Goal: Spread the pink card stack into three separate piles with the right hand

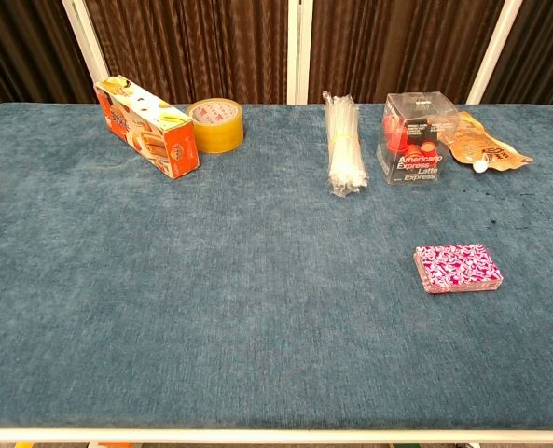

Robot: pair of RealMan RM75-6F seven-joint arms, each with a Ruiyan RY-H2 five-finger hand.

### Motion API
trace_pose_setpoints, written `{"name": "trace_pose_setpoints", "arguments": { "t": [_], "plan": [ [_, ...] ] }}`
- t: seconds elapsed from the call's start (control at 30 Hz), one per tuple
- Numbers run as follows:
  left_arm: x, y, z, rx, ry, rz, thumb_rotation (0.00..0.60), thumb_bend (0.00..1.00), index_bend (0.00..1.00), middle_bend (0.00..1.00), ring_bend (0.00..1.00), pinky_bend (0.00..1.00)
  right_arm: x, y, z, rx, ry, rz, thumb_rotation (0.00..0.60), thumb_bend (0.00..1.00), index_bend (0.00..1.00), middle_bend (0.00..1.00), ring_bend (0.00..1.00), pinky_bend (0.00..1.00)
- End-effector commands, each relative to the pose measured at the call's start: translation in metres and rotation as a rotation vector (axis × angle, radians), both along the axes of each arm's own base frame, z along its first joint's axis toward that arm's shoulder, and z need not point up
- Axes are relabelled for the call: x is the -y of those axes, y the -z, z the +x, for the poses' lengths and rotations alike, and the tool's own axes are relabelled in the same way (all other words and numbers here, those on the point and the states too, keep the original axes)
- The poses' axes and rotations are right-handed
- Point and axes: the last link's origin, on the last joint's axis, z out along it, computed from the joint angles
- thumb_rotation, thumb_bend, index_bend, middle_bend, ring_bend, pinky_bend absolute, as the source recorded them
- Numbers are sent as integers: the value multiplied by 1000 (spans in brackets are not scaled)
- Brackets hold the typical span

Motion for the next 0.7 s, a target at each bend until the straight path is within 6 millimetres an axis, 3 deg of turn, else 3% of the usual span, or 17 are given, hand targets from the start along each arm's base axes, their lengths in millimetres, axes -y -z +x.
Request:
{"name": "trace_pose_setpoints", "arguments": {
  "t": [0.03, 0.7],
  "plan": [
    [0, 0, 0, -1, -1, -3, 600, 0, 36, 31, 0, 101, 0, 0, 1, 1, -1, -1, 600, 170, 0, 0, 0, 0],
    [3, -1, 2, 2, 8, -3, 600, 0, 36, 31, 0, 100, 2, 1, 5, 24, 7, 20, 600, 169, 0, 0, 0, 0]
  ]
}}
